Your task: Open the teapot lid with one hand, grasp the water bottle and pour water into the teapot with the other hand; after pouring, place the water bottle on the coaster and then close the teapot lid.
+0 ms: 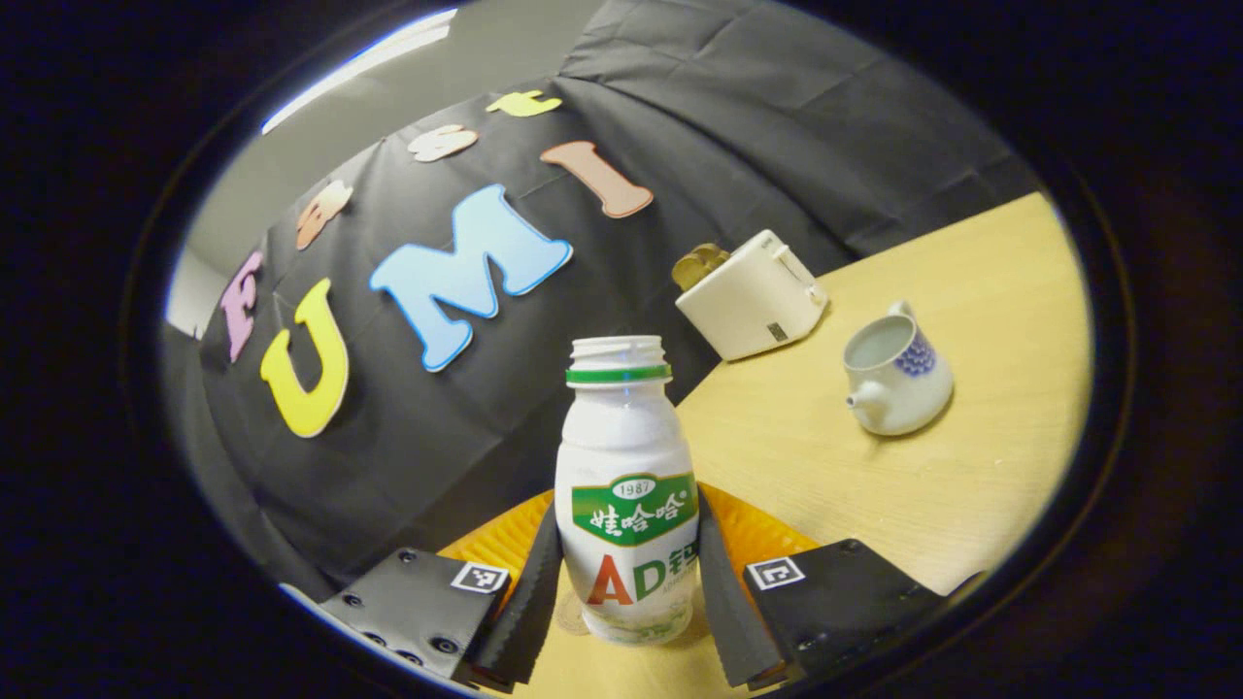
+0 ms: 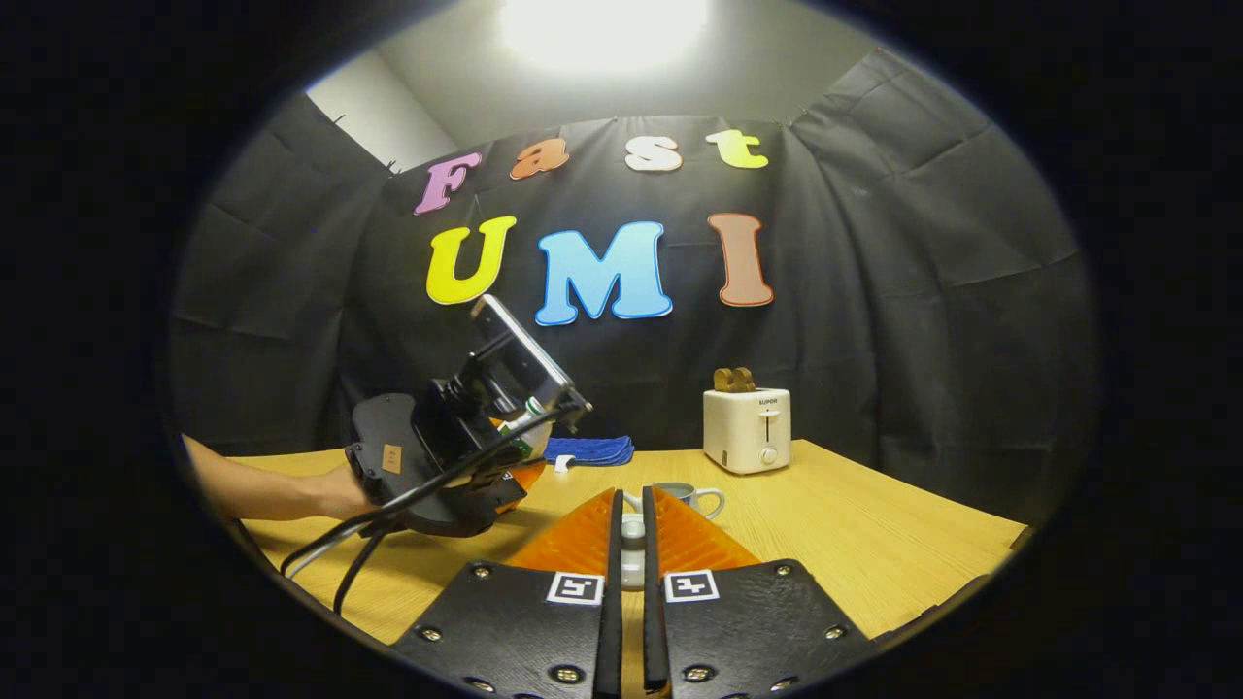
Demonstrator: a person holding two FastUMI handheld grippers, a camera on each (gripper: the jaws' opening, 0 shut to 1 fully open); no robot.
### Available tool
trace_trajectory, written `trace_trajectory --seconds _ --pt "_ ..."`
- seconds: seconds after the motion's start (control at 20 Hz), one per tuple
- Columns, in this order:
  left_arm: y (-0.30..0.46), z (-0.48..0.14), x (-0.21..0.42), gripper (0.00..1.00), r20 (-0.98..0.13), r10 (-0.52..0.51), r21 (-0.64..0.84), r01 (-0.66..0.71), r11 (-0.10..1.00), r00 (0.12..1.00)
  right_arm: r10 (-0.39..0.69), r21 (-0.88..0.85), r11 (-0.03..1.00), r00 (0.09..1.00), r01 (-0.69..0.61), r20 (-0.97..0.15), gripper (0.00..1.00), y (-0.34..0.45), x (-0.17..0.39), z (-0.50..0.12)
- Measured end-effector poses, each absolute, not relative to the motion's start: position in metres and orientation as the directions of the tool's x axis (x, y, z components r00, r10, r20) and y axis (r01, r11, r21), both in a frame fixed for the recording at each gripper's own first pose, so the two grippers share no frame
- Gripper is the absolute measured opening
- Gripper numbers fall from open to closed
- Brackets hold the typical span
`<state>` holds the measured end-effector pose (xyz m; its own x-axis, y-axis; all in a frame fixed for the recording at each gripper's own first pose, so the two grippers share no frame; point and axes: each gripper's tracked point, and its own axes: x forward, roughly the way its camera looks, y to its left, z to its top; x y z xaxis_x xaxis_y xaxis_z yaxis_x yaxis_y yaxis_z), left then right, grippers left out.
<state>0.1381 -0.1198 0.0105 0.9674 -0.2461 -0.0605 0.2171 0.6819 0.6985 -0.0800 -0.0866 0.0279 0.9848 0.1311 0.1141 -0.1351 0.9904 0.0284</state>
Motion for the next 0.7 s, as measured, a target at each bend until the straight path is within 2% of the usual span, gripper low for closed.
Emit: trace_trajectory --seconds 0.05,0.2,0.45,0.6,0.65,0.7 --pt "-0.126 0.010 0.138 0.80 -0.063 -0.254 0.728 0.219 0.650 0.965 0.127 0.032 0.991 0.986 -0.132 0.111 0.08 -0.090 -0.081 0.026" --pt "-0.138 0.008 0.137 0.79 -0.069 -0.256 0.798 0.207 0.566 0.964 0.110 0.054 0.992 0.990 -0.115 0.090 0.08 -0.101 -0.083 0.018" --pt "-0.149 -0.005 0.142 0.80 -0.102 -0.260 0.838 0.223 0.498 0.960 0.106 0.072 0.991 0.992 -0.112 0.074 0.08 -0.107 -0.083 0.013" --pt "-0.155 -0.005 0.145 0.79 -0.095 -0.242 0.900 0.188 0.394 0.966 0.103 0.081 0.991 0.992 -0.109 0.075 0.08 -0.109 -0.083 0.013" --pt "-0.158 -0.004 0.145 0.70 -0.095 -0.246 0.910 0.184 0.371 0.965 0.103 0.081 0.991 0.992 -0.109 0.075 0.08 -0.110 -0.083 0.013" --pt "-0.164 -0.005 0.146 0.74 -0.098 -0.255 0.925 0.183 0.333 0.962 0.104 0.083 0.990 0.992 -0.110 0.075 0.08 -0.110 -0.083 0.012"
